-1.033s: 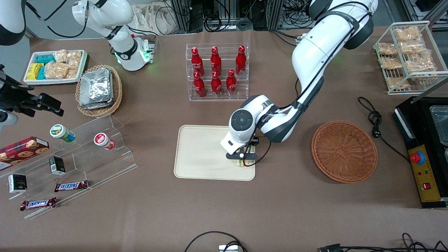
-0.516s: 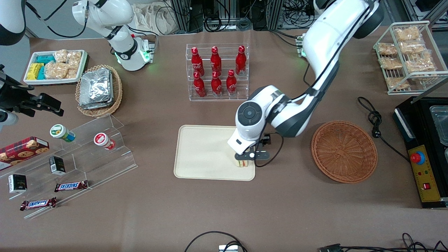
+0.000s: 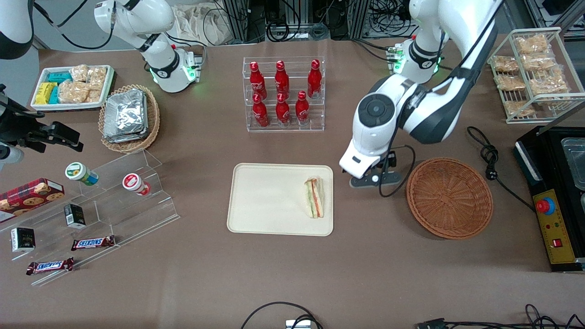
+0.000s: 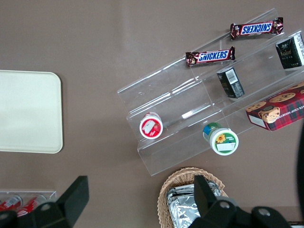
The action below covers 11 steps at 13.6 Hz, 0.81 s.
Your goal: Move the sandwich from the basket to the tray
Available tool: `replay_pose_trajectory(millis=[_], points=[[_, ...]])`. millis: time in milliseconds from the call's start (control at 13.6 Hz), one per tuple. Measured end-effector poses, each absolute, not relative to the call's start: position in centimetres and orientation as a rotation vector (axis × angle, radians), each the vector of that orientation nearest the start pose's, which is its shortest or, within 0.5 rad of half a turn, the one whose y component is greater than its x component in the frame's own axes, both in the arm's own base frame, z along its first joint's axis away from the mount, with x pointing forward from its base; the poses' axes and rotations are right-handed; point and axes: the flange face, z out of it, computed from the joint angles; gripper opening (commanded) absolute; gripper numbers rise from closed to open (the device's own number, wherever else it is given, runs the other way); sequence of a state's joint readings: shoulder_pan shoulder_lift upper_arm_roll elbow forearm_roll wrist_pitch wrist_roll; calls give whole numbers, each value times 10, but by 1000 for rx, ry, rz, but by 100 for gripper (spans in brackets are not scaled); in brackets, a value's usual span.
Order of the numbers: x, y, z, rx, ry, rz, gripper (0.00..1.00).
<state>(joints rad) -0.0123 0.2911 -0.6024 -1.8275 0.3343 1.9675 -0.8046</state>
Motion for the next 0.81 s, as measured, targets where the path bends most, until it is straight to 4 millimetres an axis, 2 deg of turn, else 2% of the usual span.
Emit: replay_pose_trajectory(millis=[148,443,590,811], points=[[518,-298,411,-2968,-100,-33,100],[546,-230,456,-2991,-133,17,100],[552,-220,471,-2988,-140,32,100],[551,-217,474,-3017,-153,82,100]])
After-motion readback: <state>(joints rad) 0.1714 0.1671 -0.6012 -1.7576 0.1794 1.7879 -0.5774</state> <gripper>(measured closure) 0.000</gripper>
